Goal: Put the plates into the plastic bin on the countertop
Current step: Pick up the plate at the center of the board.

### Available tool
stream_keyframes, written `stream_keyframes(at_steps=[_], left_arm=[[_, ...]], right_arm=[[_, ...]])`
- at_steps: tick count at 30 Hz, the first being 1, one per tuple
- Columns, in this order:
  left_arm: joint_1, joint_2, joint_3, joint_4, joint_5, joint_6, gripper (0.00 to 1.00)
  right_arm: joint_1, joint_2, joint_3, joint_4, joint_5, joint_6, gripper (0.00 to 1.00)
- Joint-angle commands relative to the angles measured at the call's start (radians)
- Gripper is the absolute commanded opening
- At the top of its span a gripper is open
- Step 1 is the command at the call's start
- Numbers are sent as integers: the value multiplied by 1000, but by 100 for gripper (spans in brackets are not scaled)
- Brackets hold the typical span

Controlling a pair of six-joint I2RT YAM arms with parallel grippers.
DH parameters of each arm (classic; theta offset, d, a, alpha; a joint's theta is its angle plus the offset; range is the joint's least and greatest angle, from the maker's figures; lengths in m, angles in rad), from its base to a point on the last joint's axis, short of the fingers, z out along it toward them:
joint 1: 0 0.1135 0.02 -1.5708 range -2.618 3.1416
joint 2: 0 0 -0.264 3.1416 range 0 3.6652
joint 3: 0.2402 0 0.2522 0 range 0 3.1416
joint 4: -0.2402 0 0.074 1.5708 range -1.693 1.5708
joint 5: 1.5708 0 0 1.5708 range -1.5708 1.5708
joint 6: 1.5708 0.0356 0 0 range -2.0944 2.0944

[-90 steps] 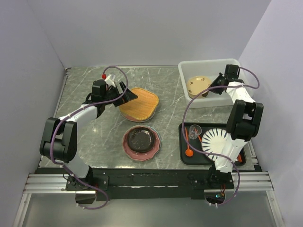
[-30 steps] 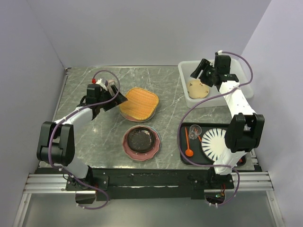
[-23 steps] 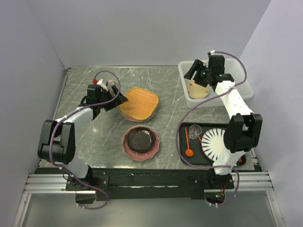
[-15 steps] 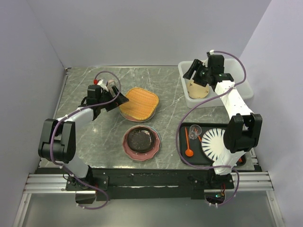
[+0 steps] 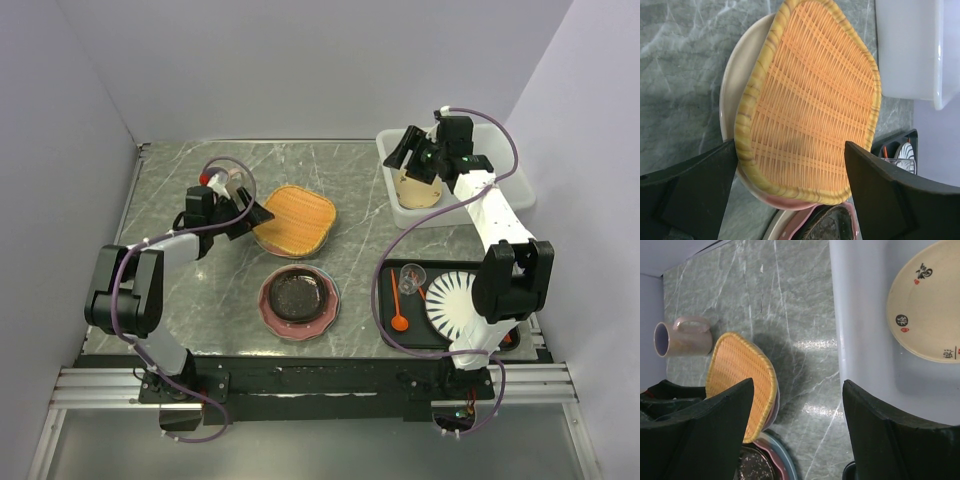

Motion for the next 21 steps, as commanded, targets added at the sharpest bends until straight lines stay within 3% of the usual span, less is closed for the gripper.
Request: stream_keyframes(at_steps=[1, 10, 12, 16, 21], left_arm=[[-4, 15, -23, 122, 104, -39, 88], [-1, 116, -52, 283, 180, -114, 76], [-1, 133, -55, 297, 180, -116, 67], [-1, 166, -58, 305, 178, -114, 40], [-1, 166, -58, 302, 178, -113, 18]], right_arm=[[16, -44, 20, 52, -52, -6, 78], [22, -66, -34, 136, -156, 17, 78], [27, -70, -43, 147, -177, 20, 78], [42, -83, -72, 190, -224, 26, 78], [71, -72, -63, 187, -251, 16, 78]])
